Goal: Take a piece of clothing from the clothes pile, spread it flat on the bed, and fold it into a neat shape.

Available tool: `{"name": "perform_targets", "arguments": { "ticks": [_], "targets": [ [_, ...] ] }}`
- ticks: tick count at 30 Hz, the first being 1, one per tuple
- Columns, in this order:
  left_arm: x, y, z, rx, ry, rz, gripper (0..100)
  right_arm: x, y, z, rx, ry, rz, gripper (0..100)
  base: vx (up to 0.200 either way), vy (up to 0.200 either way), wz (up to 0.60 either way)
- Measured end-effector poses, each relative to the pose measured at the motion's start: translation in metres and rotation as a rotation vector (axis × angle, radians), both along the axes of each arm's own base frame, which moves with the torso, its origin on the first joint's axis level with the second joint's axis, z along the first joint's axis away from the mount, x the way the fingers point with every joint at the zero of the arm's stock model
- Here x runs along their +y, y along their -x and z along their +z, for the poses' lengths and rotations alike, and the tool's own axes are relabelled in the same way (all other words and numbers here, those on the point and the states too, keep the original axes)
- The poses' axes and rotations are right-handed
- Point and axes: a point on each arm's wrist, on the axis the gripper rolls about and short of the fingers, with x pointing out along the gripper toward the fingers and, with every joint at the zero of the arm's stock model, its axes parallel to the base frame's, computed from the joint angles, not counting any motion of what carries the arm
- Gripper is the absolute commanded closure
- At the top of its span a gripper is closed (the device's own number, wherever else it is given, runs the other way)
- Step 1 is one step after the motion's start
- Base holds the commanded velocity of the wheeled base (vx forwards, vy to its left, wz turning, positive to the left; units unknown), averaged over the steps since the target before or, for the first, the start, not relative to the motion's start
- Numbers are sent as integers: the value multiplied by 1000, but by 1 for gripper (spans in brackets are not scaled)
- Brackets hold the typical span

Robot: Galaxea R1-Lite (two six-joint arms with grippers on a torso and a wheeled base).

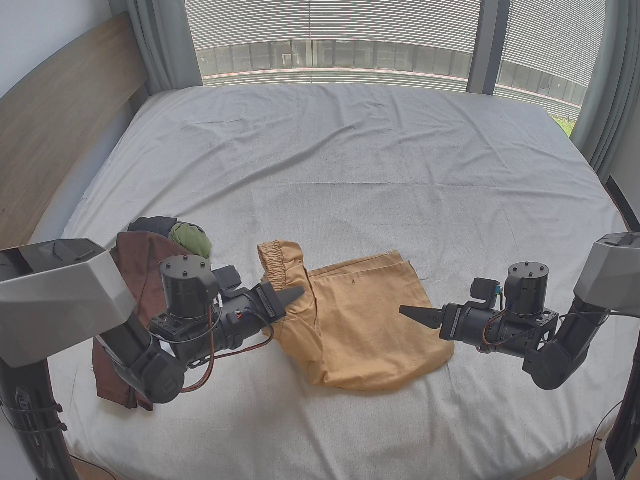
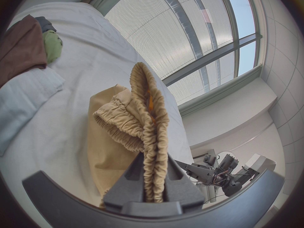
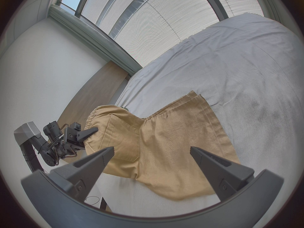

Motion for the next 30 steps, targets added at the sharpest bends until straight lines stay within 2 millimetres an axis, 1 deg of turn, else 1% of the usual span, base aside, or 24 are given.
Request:
{"name": "perform_targets", "arguments": {
  "ticks": [6,9,14,24,30],
  "targets": [
    [-26,-8,11,-9,42,-28,100,-8,-3,10,-28,-22,-30,0,0,0,0],
    [-40,-11,12,-18,55,-38,100,-14,-5,17,-50,-34,-51,0,0,0,0],
    [-57,-18,9,-33,65,-50,100,-21,-8,25,-76,-44,-74,0,0,0,0],
    [-80,-29,-1,-22,67,-77,100,-30,-15,32,-93,-63,-111,0,0,0,0],
    [-99,-34,-3,-24,76,-105,100,-39,-20,35,-100,-75,-142,0,0,0,0]
  ]
}}
